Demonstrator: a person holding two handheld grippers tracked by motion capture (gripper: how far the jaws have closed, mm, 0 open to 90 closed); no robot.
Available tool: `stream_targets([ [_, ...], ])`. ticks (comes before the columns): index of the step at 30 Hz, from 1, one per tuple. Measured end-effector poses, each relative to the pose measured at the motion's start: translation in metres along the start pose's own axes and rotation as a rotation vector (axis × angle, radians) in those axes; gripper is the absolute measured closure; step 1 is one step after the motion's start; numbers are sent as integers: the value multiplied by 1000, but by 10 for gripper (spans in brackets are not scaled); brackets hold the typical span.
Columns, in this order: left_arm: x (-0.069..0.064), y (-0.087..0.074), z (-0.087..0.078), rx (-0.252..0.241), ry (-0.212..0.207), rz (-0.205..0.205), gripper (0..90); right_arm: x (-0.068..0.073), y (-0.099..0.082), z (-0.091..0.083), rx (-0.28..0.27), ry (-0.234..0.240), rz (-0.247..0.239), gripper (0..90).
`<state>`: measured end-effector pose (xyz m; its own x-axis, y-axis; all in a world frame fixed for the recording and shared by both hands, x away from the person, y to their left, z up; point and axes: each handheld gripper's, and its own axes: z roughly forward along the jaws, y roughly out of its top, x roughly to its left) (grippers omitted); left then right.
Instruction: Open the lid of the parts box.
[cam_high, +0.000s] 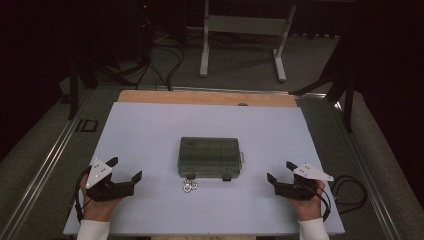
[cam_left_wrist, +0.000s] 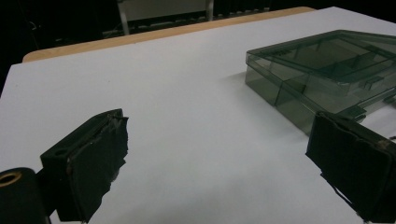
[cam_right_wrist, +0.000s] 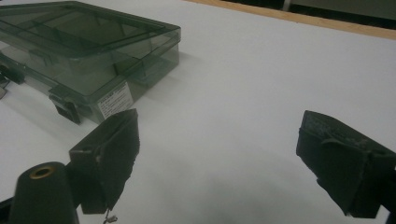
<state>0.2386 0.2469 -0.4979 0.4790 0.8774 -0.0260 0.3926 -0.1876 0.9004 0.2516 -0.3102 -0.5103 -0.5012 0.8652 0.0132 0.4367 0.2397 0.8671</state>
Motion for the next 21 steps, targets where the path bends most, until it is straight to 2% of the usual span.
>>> stream_targets([
  [15,-1,4,0,-4,-9,4,77,2,2,5,16,7,4,134],
  [18,-2,7,0,-5,-15,10,77,2,5,7,15,24,28,134],
  [21,-3,11,1,-9,-24,6,76,4,8,6,8,35,27,134],
])
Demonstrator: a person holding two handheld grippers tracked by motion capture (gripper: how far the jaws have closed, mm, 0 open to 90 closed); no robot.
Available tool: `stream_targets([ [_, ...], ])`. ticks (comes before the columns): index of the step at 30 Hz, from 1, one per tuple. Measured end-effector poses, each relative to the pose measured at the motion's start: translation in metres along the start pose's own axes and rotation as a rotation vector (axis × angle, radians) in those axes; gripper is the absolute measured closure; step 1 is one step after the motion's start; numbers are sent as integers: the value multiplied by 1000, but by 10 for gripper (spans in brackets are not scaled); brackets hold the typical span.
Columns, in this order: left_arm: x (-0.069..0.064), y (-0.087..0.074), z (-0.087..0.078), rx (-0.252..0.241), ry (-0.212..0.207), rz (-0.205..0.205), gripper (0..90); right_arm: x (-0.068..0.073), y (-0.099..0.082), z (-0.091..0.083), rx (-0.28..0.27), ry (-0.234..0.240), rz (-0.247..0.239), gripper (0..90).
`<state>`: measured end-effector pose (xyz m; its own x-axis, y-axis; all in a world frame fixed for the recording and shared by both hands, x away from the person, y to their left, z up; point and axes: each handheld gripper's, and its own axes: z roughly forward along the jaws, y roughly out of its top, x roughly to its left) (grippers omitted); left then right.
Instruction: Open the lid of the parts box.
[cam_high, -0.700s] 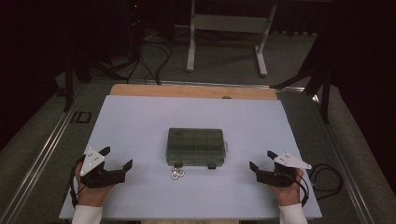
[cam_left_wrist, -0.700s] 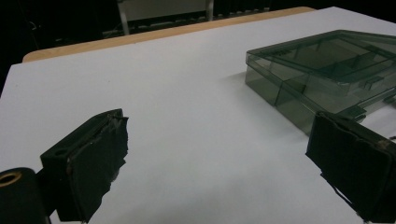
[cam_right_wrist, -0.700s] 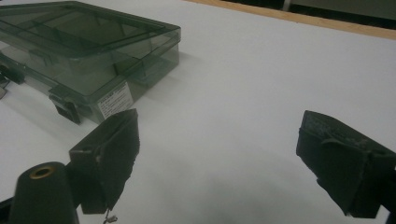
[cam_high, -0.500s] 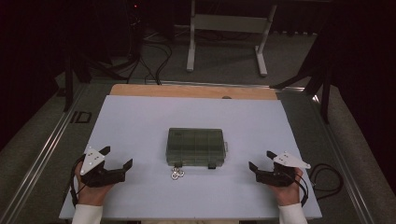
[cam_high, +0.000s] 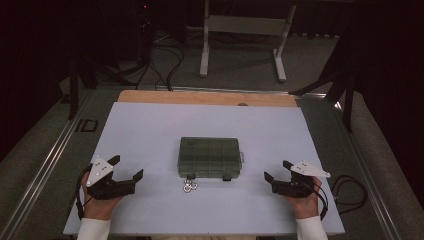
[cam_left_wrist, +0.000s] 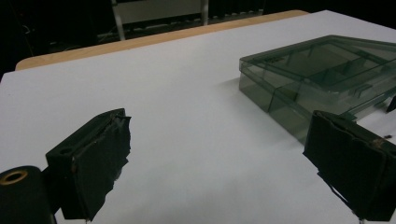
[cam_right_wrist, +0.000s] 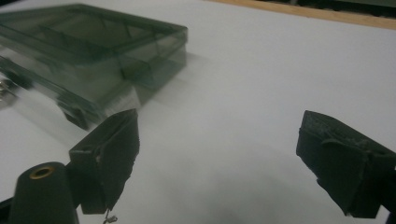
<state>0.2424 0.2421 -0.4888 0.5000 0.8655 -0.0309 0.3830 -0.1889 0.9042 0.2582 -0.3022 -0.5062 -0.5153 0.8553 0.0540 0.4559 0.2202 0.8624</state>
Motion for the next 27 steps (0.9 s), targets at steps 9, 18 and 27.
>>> stream_targets([
  [9,-4,11,8,-6,-23,12,78,8,28,4,-41,62,-7,134],
  [18,-7,27,13,-38,-48,15,80,16,50,23,-53,102,-28,133],
  [27,-19,40,35,-43,-111,48,80,31,60,42,-44,152,-59,133],
])
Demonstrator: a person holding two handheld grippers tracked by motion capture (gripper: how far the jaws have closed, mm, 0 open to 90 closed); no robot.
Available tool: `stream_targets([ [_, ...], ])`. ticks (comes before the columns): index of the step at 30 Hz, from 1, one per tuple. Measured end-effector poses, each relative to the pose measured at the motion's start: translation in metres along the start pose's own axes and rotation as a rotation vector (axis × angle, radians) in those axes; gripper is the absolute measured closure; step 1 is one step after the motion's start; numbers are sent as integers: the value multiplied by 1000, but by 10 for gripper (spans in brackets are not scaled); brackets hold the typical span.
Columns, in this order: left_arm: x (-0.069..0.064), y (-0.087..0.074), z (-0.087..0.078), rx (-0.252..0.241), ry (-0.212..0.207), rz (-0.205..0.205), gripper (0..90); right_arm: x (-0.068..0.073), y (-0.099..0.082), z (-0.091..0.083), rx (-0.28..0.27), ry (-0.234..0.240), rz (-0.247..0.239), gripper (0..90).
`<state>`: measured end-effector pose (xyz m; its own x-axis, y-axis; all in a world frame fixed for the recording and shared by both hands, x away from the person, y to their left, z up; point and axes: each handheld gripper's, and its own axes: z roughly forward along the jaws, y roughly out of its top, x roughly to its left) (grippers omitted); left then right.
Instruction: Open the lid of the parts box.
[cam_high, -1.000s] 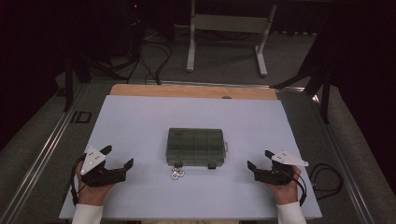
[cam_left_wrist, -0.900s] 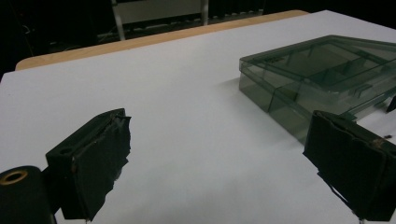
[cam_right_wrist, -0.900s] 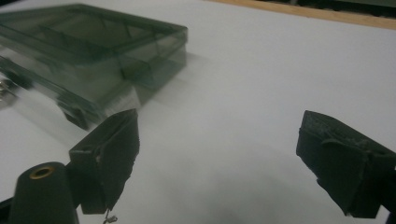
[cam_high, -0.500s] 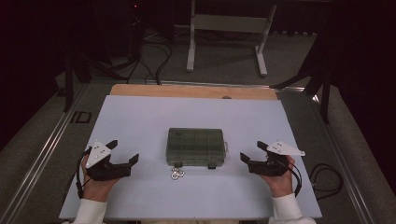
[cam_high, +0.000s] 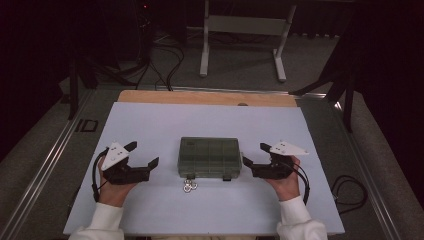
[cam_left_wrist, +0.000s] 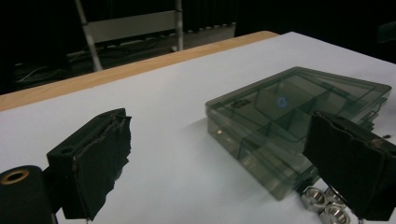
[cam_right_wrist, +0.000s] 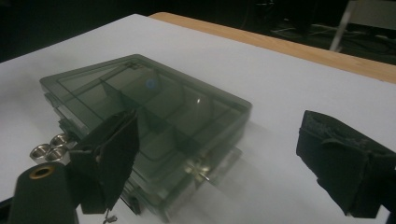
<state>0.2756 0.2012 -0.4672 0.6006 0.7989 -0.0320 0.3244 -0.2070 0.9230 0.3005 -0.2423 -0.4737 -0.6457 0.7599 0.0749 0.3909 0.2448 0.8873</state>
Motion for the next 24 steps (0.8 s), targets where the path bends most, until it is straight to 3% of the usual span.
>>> stream_targets([
  [6,-7,2,17,15,-35,23,81,6,6,13,3,31,-11,133],
  [12,-15,1,32,35,-75,43,81,11,3,27,42,63,-26,127],
  [17,-24,-3,46,66,-129,70,79,15,1,32,62,82,-36,115],
  [24,-30,-6,54,91,-157,86,79,18,-2,35,98,118,-45,104],
])
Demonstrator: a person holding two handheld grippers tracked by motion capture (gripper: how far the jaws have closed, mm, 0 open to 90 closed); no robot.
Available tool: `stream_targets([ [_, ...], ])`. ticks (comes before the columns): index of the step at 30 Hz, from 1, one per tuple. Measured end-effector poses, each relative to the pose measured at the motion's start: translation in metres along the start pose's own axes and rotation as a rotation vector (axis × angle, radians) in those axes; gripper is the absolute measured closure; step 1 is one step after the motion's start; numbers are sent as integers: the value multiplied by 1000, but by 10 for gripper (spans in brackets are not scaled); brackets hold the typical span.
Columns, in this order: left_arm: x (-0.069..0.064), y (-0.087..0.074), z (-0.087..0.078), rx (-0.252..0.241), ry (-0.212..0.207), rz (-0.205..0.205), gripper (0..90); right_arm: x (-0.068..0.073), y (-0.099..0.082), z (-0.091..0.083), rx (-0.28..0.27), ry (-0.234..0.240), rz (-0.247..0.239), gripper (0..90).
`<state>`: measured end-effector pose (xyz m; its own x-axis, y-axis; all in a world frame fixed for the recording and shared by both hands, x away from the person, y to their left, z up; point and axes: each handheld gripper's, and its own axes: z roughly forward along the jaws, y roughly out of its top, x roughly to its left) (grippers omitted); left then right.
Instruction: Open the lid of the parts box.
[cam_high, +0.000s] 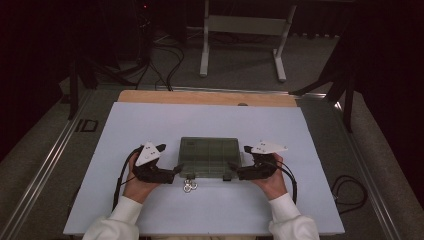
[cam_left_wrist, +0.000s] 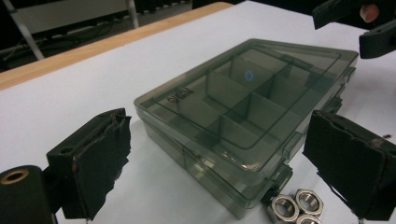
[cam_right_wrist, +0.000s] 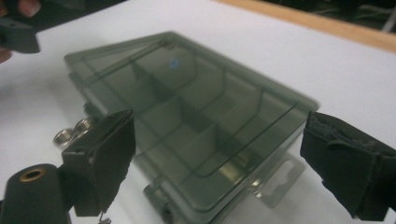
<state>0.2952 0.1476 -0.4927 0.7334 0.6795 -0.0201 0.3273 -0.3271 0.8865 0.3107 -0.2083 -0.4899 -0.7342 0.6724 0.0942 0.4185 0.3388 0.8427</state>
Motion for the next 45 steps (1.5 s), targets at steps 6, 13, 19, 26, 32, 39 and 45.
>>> stream_targets([
  [6,-5,-2,6,23,-22,17,79,5,-5,2,31,7,-30,101],
  [13,-10,-7,16,69,-36,47,88,7,-11,9,82,-1,-63,100],
  [19,-11,-10,21,95,-44,62,112,10,-15,12,110,-4,-85,100],
  [26,-14,-14,25,129,-32,86,142,7,-18,15,139,-6,-87,101],
  [32,-14,-15,27,143,-9,100,166,6,-19,16,152,-23,-93,107],
  [39,-14,-15,27,140,5,108,247,3,-19,14,146,-33,-96,150],
  [45,-14,-14,26,129,5,113,320,5,-16,12,128,-32,-109,192],
])
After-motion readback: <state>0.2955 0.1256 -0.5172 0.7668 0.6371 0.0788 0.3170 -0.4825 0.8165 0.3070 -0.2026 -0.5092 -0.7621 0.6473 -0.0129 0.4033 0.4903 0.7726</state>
